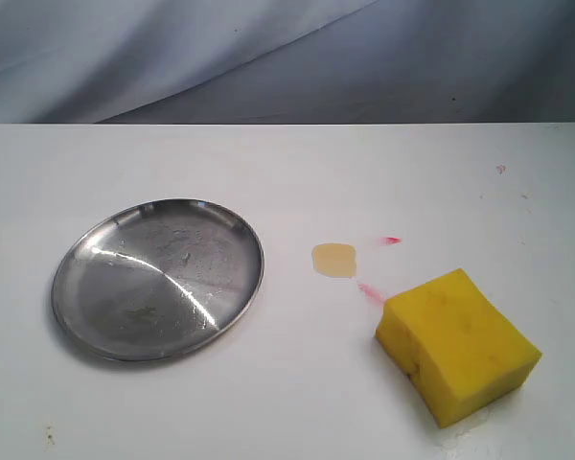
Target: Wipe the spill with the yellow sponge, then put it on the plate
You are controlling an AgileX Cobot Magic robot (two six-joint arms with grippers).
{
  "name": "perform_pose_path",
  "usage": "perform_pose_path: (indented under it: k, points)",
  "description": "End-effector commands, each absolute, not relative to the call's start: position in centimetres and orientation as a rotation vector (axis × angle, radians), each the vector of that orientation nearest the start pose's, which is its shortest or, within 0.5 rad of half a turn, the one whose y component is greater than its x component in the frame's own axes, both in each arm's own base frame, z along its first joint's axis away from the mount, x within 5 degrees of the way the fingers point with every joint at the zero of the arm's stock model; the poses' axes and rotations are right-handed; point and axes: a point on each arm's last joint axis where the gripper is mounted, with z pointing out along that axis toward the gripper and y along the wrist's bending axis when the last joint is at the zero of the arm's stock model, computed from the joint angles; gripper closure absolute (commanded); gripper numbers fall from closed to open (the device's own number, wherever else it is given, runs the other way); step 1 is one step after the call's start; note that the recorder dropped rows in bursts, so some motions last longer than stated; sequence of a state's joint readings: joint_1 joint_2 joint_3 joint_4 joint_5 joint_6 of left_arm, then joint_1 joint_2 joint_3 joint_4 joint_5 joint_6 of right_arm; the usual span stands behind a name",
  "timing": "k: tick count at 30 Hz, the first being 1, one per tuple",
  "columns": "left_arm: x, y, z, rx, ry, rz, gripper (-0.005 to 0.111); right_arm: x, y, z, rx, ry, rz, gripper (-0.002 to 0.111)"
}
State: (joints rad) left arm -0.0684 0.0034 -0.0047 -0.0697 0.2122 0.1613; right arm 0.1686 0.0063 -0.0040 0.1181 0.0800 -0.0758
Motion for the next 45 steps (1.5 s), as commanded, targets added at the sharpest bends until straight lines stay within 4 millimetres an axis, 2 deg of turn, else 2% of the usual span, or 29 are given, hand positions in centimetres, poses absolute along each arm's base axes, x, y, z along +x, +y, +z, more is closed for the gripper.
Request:
perform_pose_path:
  k: [1,7,10,13,15,19,22,24,29,31,35,36,38,41,43,45]
  points:
    - [5.6,-0.5,19.5,0.147,1.682,0.006,0.107,5.6,1.0,20.6,-0.106,1.563,0.160,0.108]
    - [5.6,-0.5,19.5,0.147,1.682,0.006,0.107,5.6,1.0,20.6,-0.106,1.563,0.160,0.108]
    - [5.6,-0.5,19.5,0.147,1.682,0.006,0.107,5.5,0.9,21.2,-0.082,1.492,0.173,0.108]
    - [5.6,-0.5,19.5,0.147,1.682,0.006,0.107,5.4,0.5,22.5,0.137,1.354,0.374,0.108]
    - [5.6,-0.5,19.5,0.147,1.682,0.006,0.107,5.4,0.5,22.7,0.241,1.346,0.490,0.108]
    - [5.6,-0.5,19.5,0.147,1.682,0.006,0.107,4.7,1.0,25.1,0.160,1.394,0.527,0.108]
    - [5.6,-0.5,19.5,0.147,1.682,0.006,0.107,5.0,1.3,27.2,0.123,1.410,0.543,0.108]
    - [5.6,-0.5,19.5,0.147,1.682,0.006,0.107,5.6,1.7,28.4,0.081,1.486,0.545,0.108]
    - [5.6,-0.5,19.5,0.147,1.682,0.006,0.107,7.5,3.7,31.4,-0.182,1.866,0.494,0.108]
    - [5.6,-0.5,19.5,0.147,1.682,0.006,0.107,8.9,4.5,32.2,-0.266,2.022,0.471,0.108]
    - [5.6,-0.5,19.5,0.147,1.682,0.006,0.107,12.6,5.6,32.6,-0.367,2.283,0.409,0.108]
    - [5.6,-0.5,19.5,0.147,1.682,0.006,0.107,13.6,5.9,32.5,-0.392,2.343,0.393,0.106]
    - [5.6,-0.5,19.5,0.147,1.682,0.006,0.107,15.3,6.5,32.1,-0.463,2.446,0.377,0.095]
    - [5.6,-0.5,19.5,0.147,1.682,0.006,0.107,17.8,7.5,30.7,-0.571,2.605,0.368,0.067]
    - [5.6,-0.5,19.5,0.147,1.682,0.006,0.107,19.2,8.1,29.5,-0.595,2.689,0.391,0.040]
    - [5.6,-0.5,19.5,0.147,1.682,0.006,0.107,20.4,8.6,28.3,-0.608,2.745,0.422,0.024]
